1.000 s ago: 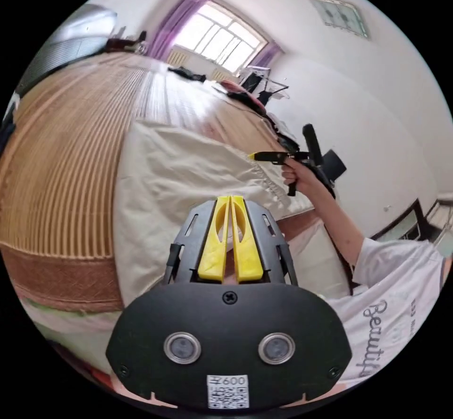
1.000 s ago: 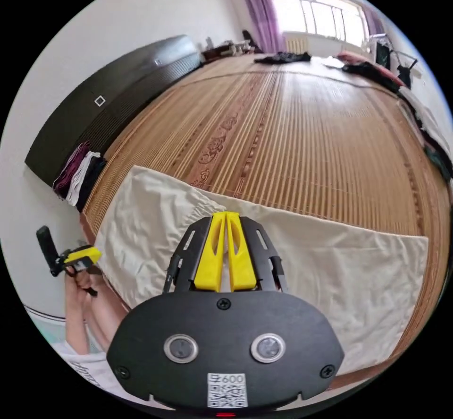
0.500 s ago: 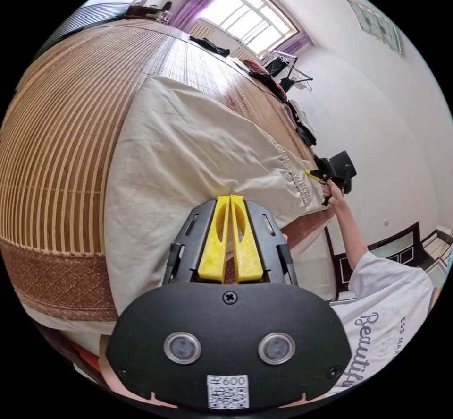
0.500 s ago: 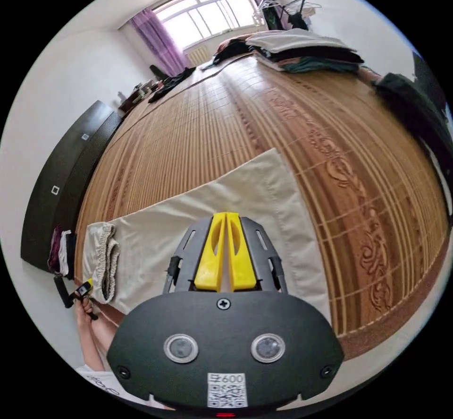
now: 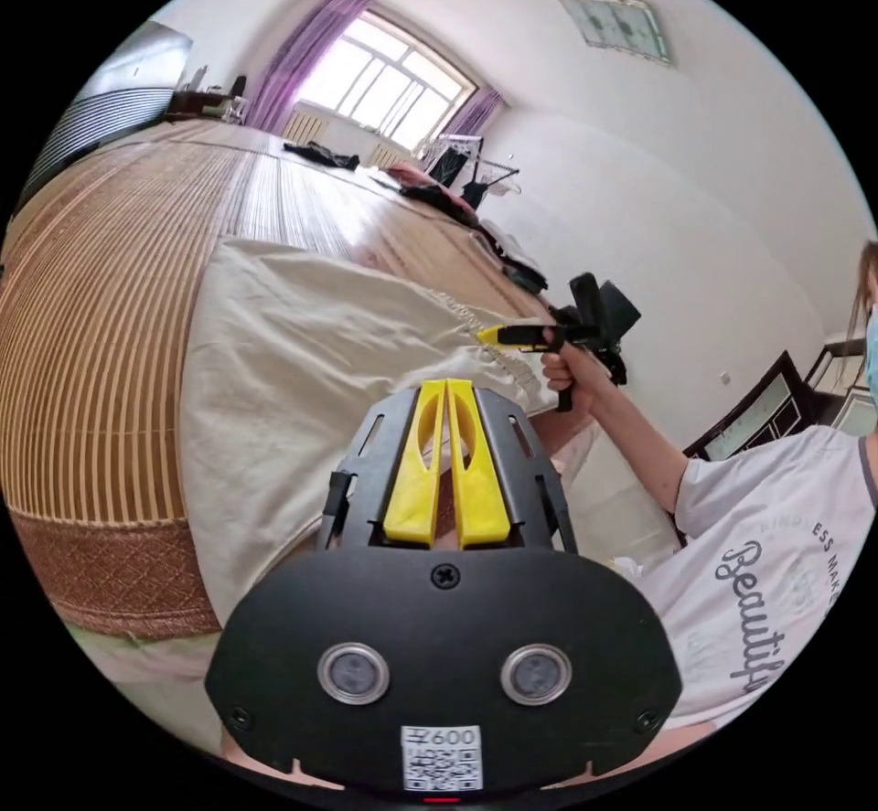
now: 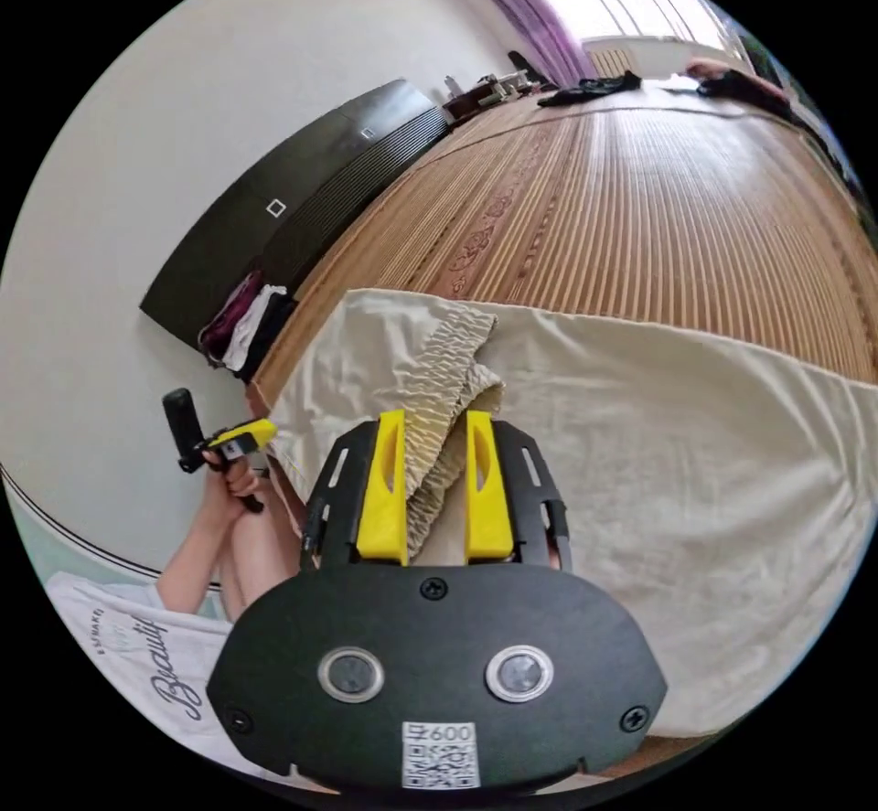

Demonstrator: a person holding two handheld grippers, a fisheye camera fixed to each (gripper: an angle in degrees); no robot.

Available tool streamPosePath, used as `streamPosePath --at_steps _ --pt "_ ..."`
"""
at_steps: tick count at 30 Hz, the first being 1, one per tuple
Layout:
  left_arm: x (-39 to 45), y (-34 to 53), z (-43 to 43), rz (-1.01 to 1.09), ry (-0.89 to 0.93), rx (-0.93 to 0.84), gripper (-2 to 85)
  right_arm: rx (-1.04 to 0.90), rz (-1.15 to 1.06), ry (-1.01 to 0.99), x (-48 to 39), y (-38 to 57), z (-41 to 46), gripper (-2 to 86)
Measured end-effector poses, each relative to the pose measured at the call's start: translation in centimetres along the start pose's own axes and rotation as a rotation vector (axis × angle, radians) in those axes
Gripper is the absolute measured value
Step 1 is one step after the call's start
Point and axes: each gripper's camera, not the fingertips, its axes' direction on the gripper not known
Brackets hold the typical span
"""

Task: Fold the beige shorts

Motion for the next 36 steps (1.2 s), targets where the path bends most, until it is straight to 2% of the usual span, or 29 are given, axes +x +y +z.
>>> streamPosePath --at_steps 3,9,12,17,22,25,28,29,31,34,36 --pt "-3.6 1.3 -2.7 -0.081 0.051 0.084 0.2 0.031 -0.009 -0.017 -2.4 1.2 1.4 1.7" --pt "-10.3 3.9 -8.7 -0.248 0.032 0.231 0.1 0.112 0.014 -0.024 -5.8 4.2 2.0 -0.6" --pt "-13.0 4.1 -9.6 -0.389 -0.132 0.191 0.2 0.087 -0.008 0.057 -8.0 5.1 5.4 -0.7" --pt "-15.6 2.3 -8.5 -0.427 -0.227 0.051 0.3 0.046 0.012 0.138 -8.8 6.9 11.7 -0.7" --pt "-17.0 1.8 -10.2 -0.431 -0.221 0.043 0.2 0.114 0.057 0.087 -8.7 9.9 16.4 -0.5" --pt "-18.5 2.1 -12.3 -0.447 -0.148 0.085 0.2 0.141 0.075 0.056 -9.5 10.6 17.5 0.1" --pt "-19.0 3.0 -16.0 -0.410 -0.034 0.209 0.1 0.310 0.057 0.156 -14.9 11.6 14.9 -0.1" --pt "-18.6 3.6 -17.8 -0.395 -0.035 0.275 0.1 0.375 0.004 0.218 -19.0 11.2 14.5 -0.4" --pt "-18.3 4.3 -19.7 -0.419 -0.090 0.334 0.1 0.377 -0.105 0.231 -25.5 8.5 16.6 -0.7" --pt "-20.0 2.7 -18.4 -0.514 -0.172 0.206 0.1 0.199 -0.336 -0.040 -35.2 0.5 26.8 -0.8" --pt "-20.7 1.0 -16.7 -0.522 -0.201 0.101 0.0 0.051 -0.420 -0.221 -40.6 -6.4 38.8 -0.8"
